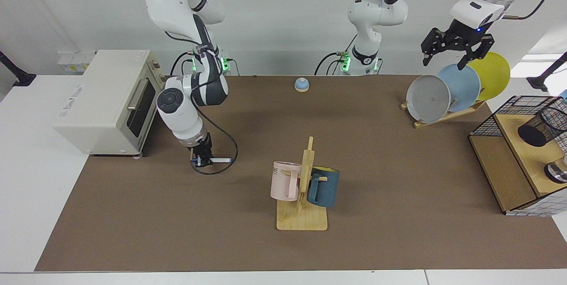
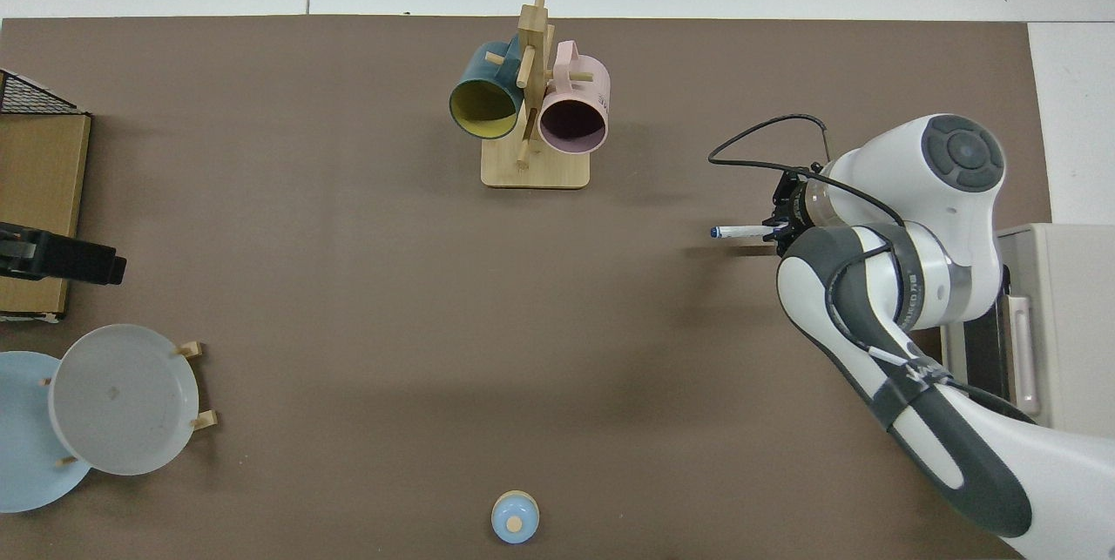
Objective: Put markers into pen holder
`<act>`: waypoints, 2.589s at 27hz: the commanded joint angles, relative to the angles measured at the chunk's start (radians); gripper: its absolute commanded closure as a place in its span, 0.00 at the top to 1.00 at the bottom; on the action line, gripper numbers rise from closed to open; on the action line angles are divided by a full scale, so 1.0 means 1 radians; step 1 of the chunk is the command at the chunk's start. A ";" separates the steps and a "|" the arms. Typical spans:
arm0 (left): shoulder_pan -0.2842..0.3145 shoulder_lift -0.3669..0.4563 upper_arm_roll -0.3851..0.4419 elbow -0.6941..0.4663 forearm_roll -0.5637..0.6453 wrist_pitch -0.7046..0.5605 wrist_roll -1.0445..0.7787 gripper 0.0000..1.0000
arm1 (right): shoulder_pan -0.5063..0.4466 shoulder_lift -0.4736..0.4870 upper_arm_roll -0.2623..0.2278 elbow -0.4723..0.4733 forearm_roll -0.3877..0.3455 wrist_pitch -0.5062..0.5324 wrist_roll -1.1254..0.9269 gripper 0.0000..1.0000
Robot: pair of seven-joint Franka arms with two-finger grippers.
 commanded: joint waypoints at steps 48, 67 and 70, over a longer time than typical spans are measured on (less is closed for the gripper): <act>-0.146 -0.011 -0.094 -0.024 -0.209 0.177 0.484 0.99 | 0.397 -0.141 0.045 0.340 0.135 -0.329 0.396 0.00; -0.281 -0.045 -0.106 -0.199 -0.216 0.329 0.711 0.87 | 0.470 -0.136 0.047 0.340 0.114 -0.276 0.309 0.00; -0.299 -0.043 -0.109 -0.203 -0.216 0.329 0.704 0.87 | 0.485 -0.136 0.047 0.341 0.088 -0.277 0.307 0.00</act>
